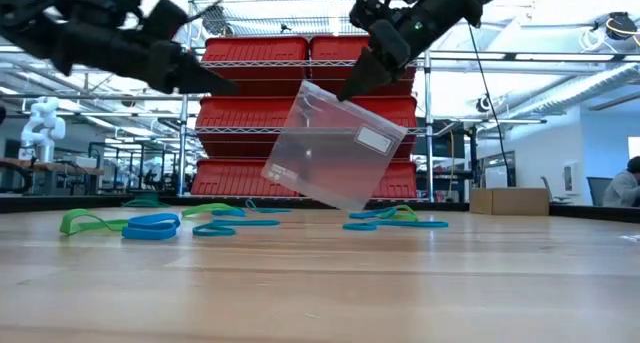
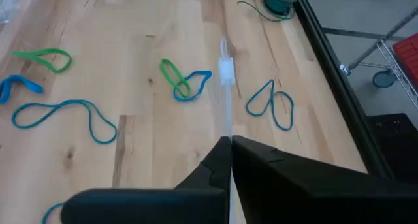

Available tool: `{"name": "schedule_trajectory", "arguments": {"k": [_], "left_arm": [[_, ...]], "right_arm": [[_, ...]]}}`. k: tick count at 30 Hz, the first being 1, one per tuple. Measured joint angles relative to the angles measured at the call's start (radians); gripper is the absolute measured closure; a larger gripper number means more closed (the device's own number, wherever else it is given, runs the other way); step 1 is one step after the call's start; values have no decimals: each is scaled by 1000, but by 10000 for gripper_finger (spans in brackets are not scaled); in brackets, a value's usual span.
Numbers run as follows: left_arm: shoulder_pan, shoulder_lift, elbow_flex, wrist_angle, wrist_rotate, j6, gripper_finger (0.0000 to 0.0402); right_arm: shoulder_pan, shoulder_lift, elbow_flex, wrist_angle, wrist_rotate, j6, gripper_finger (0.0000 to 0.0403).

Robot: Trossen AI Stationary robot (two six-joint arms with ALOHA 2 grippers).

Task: Sort rubber bands
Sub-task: Open the top zip bag

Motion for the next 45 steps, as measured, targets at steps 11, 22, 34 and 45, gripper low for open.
{"name": "schedule_trajectory", "arguments": {"k": [11,22,34,45], "left_arm": [[0,356,253,0,127,-12,291],[0,505,365,-5,128,-51,266],[-3,498,365,18,182,-83,304],[-4,498,365,44,171,-80,397]], "right_arm": [[1,0,0,5,1,22,403],[9,0,0,-6,2,11,403],[9,0,0,-6,2,-5,403],[10,0,0,1,2,-15,399]]}}
